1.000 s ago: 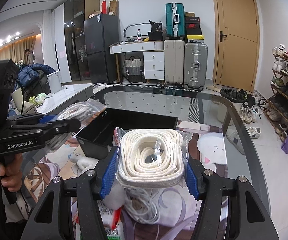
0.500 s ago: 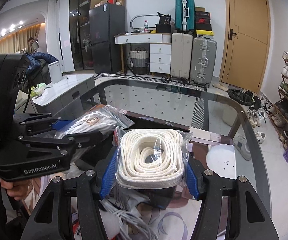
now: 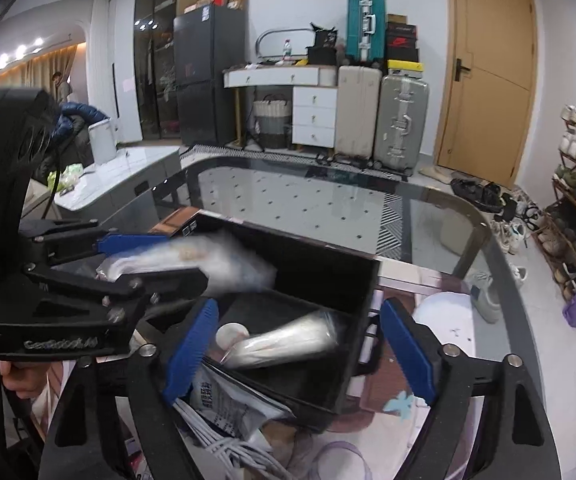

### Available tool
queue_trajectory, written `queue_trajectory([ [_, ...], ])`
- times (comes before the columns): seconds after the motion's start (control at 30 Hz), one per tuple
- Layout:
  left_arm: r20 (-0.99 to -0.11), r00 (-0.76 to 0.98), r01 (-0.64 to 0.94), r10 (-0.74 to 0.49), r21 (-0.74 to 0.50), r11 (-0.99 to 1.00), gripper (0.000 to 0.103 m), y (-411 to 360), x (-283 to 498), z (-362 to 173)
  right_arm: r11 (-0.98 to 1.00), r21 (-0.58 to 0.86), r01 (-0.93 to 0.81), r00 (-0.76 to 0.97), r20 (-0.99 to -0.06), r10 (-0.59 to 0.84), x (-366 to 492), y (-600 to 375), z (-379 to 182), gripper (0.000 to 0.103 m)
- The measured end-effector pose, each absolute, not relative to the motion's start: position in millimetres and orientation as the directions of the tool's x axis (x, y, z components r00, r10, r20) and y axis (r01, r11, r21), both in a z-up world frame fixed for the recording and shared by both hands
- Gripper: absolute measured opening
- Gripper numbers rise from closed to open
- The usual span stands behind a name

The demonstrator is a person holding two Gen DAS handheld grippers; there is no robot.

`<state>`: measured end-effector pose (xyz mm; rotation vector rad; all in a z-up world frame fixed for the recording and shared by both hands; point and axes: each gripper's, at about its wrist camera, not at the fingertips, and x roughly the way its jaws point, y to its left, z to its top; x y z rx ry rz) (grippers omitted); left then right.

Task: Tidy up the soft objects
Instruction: 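Lower both bundles into the black box and open both grippers, then move the right gripper to the green medicine packet and grasp it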

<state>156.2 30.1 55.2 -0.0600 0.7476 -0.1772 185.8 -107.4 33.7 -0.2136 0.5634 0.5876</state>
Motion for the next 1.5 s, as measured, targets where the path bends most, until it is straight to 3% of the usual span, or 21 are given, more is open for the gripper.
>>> queue_trajectory([
  [0.13, -0.640, 0.748, 0.139, -0.176, -0.109, 0.984, 0.103, 29.5, 140.2, 63.0, 0.832, 0.006, -0.554, 0.702, -0.534, 0.471, 176.5, -128.3, 35.3, 0.101],
  [0.43, -0.637, 0.749, 0.094, -0.182, -0.170, 0.981, 0.103, 40.9, 109.8, 60.1, 0.862, 0.047, -0.505, 0.702, -0.558, 0.442, 145.9, -169.8, 20.3, 0.102],
  [1.5, -0.620, 0.777, 0.036, -0.110, -0.131, 0.991, 0.103, 41.6, 28.8, 35.3, 0.852, 0.069, -0.518, 0.658, -0.604, 0.449, 66.5, -179.9, -12.9, 0.102],
])
